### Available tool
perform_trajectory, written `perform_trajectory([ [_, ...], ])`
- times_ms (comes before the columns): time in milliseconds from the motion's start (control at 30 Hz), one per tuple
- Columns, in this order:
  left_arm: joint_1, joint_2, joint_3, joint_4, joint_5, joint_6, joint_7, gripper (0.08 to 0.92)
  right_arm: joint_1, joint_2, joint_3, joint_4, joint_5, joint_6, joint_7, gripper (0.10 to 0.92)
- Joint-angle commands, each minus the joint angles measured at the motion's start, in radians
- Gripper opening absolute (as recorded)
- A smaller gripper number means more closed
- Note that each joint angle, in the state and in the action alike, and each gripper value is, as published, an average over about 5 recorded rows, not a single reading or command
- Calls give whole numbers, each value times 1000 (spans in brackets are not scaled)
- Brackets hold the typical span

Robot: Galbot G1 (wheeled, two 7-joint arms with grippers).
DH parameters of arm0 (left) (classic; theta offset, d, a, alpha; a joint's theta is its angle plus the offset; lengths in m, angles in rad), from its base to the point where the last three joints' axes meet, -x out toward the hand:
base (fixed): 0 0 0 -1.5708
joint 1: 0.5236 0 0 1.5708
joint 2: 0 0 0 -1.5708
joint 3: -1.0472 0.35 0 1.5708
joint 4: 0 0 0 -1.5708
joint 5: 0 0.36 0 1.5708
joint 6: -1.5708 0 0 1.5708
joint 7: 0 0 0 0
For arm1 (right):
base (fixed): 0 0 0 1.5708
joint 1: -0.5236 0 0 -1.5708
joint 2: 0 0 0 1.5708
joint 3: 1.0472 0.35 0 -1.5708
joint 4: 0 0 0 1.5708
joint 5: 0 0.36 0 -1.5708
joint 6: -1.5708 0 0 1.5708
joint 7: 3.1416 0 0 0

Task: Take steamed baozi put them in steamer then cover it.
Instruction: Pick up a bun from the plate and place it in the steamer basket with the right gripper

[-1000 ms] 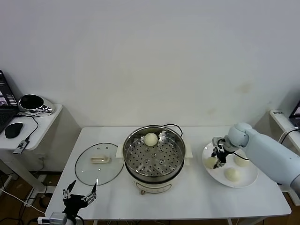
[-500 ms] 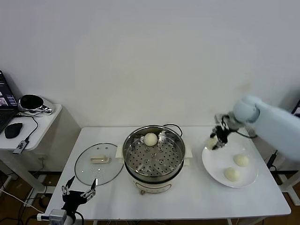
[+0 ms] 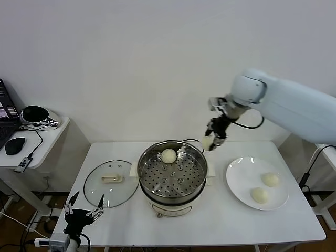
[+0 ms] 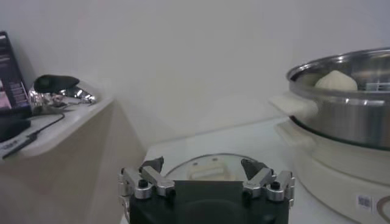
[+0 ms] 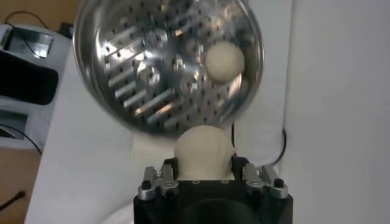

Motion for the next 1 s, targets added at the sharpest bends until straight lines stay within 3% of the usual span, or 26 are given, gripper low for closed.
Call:
perform_trajectory([
  [33, 1, -6, 0, -42, -1, 5, -1, 823, 3, 235, -73, -30, 69, -78, 21, 543],
  [433, -16, -14, 1, -38, -22, 11, 4, 823, -146, 423, -62, -217, 47, -111, 115, 543],
  [1000, -39, -16, 18, -1, -23, 11, 10, 823, -244, 515, -39, -328, 1, -112, 139, 551],
])
